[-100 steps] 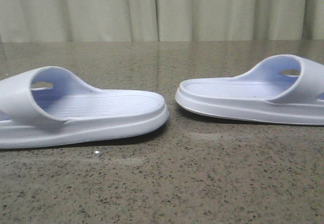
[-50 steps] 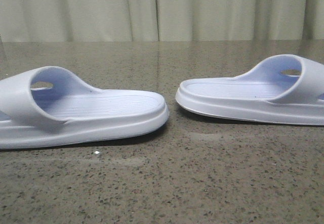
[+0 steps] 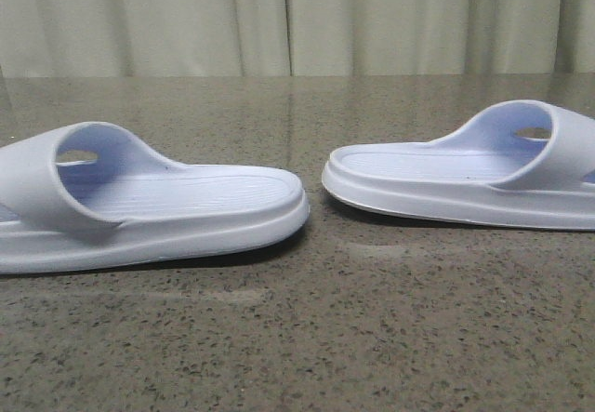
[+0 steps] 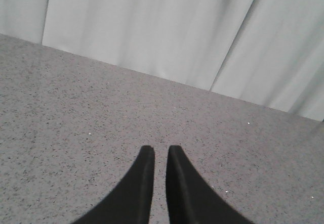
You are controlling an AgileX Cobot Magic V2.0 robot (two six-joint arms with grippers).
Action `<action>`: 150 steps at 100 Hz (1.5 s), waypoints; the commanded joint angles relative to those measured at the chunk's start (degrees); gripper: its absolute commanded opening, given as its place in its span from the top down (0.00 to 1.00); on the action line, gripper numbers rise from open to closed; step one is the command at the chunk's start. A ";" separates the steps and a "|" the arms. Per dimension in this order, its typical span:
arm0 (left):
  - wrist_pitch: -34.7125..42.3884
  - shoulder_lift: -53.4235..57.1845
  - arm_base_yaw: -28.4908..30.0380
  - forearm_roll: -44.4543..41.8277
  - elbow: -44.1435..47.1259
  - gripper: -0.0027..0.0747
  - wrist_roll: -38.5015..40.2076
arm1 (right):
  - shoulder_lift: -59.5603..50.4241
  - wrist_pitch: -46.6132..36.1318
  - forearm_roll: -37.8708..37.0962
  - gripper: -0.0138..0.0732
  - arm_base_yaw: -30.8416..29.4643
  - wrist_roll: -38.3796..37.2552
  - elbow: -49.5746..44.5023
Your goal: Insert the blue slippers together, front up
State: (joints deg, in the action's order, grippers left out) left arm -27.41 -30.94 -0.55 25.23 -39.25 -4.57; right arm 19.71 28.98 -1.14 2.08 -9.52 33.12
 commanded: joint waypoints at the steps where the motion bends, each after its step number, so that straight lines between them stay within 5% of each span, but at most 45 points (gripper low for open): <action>1: 0.00 -4.59 -0.30 1.87 -6.08 0.94 0.52 | 3.99 -0.73 0.78 0.96 -0.29 -0.04 5.92; 12: -1.23 -8.15 -0.30 5.39 -8.43 0.94 0.52 | 6.42 -0.22 1.93 0.95 -0.29 -0.04 9.86; 24: -1.72 -9.93 -0.30 10.10 -8.53 0.87 0.52 | 7.53 -0.34 3.59 0.79 -0.29 -0.04 11.33; 50: -5.98 -12.86 -0.30 13.07 -8.29 0.37 0.52 | 9.37 1.46 6.03 0.35 -0.29 -0.17 11.23; 57: -7.02 -13.54 -0.30 13.20 -8.05 0.32 0.52 | 9.72 1.77 6.00 0.34 -0.29 -0.17 11.23; 150: -0.81 -14.55 -0.30 30.49 10.66 0.32 6.43 | 9.89 1.67 6.00 0.34 -0.29 -0.17 11.12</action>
State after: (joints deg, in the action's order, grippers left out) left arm -31.53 -45.50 -0.55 52.97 -27.99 1.34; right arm 28.83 34.85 4.72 2.08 -9.70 42.47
